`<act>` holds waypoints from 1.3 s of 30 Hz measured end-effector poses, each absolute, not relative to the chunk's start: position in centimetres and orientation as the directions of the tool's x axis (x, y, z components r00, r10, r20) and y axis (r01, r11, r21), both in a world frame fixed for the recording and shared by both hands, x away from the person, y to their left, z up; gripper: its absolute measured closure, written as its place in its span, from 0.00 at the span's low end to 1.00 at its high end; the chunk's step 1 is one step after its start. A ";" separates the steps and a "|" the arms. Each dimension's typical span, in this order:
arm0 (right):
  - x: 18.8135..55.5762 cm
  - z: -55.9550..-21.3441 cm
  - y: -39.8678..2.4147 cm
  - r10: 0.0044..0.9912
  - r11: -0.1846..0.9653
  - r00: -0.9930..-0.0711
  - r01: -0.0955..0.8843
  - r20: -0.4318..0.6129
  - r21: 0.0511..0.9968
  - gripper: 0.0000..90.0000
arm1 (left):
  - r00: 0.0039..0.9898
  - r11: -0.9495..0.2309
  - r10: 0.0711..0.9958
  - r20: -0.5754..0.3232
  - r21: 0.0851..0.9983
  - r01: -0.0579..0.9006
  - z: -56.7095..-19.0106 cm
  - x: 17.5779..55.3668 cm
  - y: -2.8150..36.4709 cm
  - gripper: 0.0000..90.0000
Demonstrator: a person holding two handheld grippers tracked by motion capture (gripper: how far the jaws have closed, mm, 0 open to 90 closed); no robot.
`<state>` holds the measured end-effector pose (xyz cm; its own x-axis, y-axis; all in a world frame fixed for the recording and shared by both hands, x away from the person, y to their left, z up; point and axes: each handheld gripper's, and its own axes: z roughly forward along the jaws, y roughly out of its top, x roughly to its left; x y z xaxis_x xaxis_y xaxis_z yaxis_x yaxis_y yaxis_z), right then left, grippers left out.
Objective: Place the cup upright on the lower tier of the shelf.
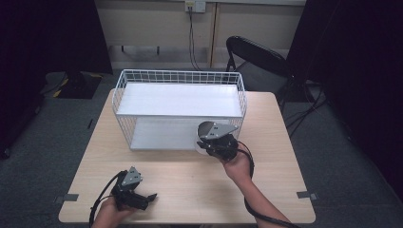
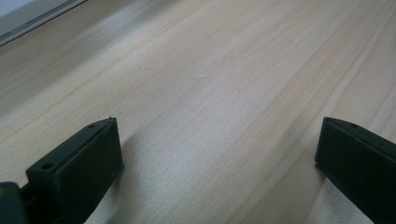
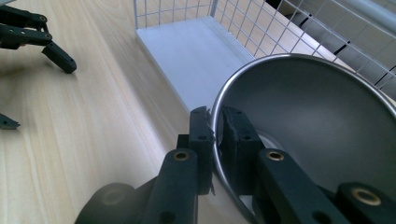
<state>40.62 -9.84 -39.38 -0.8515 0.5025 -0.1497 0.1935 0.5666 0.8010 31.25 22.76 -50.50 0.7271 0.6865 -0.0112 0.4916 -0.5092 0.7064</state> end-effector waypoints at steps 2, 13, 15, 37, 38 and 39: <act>40.8 -39.3 -9.8 0.504 0.567 -0.849 0.187 -0.158 0.802 0.92 | 0.727 -0.509 0.687 -0.011 0.706 0.492 -50.5 31.2 22.8 0.00; 41.3 -39.4 -9.4 0.512 0.566 -0.841 0.180 -0.172 0.805 0.92 | 0.727 -0.510 0.687 -0.011 0.706 0.492 -50.5 31.2 22.8 0.00; 41.4 -39.5 -9.4 0.515 0.566 -0.839 0.178 -0.176 0.805 0.92 | 0.727 -0.509 0.687 -0.011 0.706 0.492 -50.5 31.2 22.8 0.00; 42.3 -39.8 -9.3 0.530 0.579 -0.819 0.158 -0.222 0.800 0.92 | 0.727 -0.509 0.687 -0.011 0.706 0.492 -50.5 31.2 22.8 0.00; 42.3 -39.8 -9.3 0.531 0.579 -0.817 0.158 -0.223 0.800 0.92 | 0.727 -0.509 0.687 -0.011 0.706 0.492 -50.5 31.2 22.8 0.00; 42.3 -40.0 -9.3 0.534 0.578 -0.816 0.160 -0.222 0.800 0.92 | 0.727 -0.509 0.687 -0.011 0.706 0.492 -50.5 31.2 22.8 0.00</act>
<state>42.35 -9.34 -39.98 -0.8158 0.5338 -0.2223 0.1603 0.5781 0.8000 31.25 22.76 -50.50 0.7268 0.6867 -0.0111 0.4918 -0.5090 0.7064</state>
